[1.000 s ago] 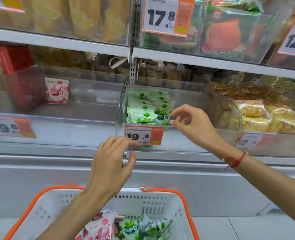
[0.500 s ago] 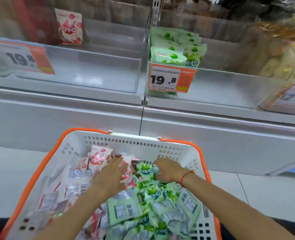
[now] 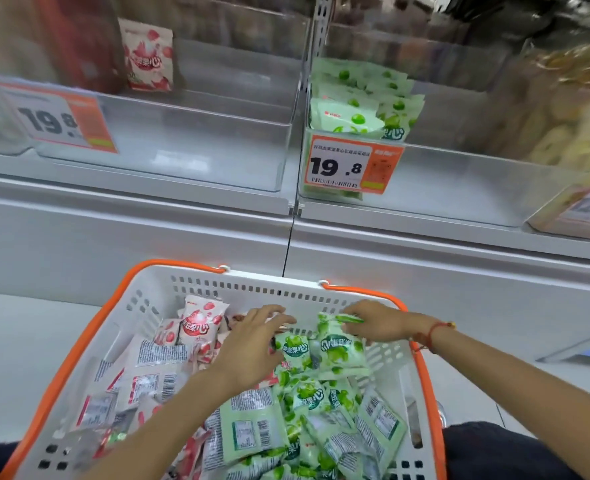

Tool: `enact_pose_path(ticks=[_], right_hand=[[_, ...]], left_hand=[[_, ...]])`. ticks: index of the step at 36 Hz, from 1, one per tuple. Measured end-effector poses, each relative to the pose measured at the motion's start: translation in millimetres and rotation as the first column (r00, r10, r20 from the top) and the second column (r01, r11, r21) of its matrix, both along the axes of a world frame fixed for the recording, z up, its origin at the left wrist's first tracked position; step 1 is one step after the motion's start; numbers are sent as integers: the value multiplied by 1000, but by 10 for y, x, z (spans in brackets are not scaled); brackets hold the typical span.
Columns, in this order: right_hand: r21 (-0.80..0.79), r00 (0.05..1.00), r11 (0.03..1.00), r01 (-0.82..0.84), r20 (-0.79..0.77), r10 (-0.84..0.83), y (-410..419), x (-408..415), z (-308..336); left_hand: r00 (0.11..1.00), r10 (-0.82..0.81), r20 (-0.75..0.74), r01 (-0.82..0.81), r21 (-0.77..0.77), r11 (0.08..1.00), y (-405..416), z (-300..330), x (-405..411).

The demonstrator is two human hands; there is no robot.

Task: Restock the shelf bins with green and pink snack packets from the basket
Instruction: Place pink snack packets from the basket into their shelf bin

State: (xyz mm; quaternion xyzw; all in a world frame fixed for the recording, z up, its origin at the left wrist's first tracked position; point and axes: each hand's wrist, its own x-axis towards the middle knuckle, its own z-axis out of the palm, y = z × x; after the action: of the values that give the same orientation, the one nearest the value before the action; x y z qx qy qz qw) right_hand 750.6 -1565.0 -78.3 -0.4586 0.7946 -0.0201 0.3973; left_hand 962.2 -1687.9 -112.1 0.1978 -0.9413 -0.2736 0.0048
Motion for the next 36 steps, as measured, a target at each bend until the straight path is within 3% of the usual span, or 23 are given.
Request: enact_pose_path(ticks=[3, 6, 13, 16, 17, 19, 21, 22, 24, 26, 31, 34, 36], right_hand=[[-18, 951, 983, 181, 259, -170, 28, -32, 378], [-42, 873, 957, 287, 422, -243, 53, -15, 689], [-97, 783, 920, 381, 562, -265, 26, -58, 1367], [-92, 677, 875, 475, 674, -296, 22, -73, 1675], [-107, 612, 836, 538, 731, -301, 20, -65, 1766], [-162, 483, 724, 670, 836, -261, 1, -43, 1893], [-192, 371, 600, 776, 909, -189, -34, 14, 1958], [-186, 315, 545, 818, 937, -153, -55, 42, 1966], [-190, 258, 478, 858, 963, -81, -93, 102, 1969], [-259, 308, 461, 849, 951, -33, -116, 140, 1975], [-534, 629, 442, 721, 772, -94, -130, 61, 2084], [-600, 721, 451, 661, 674, -161, -106, -89, 2180], [-605, 760, 509, 612, 628, -167, -67, -200, 2262]], left_hand=[[990, -63, -126, 72, 68, 995, 113, 199, -96], [962, -79, -262, 81, -3, 997, 211, 439, -178], [787, -32, -616, -47, -111, 993, 287, 832, -344], [697, -14, -717, -102, -119, 988, 217, 1068, -383], [654, 74, -753, -141, -25, 990, 214, 1160, -396], [560, 398, -727, -167, 372, 913, 250, 1367, -420], [521, 678, -518, -30, 783, 621, 288, 1559, -458], [540, 727, -424, 42, 876, 481, 296, 1645, -475], [586, 714, -384, 124, 913, 389, 313, 1781, -521], [574, 696, -431, 118, 885, 451, 347, 1903, -568], [501, 696, -515, 20, 810, 586, 231, 2071, -710], [529, 631, -568, 2, 744, 668, 91, 2217, -774], [580, 551, -600, -7, 672, 740, -6, 2338, -825]])
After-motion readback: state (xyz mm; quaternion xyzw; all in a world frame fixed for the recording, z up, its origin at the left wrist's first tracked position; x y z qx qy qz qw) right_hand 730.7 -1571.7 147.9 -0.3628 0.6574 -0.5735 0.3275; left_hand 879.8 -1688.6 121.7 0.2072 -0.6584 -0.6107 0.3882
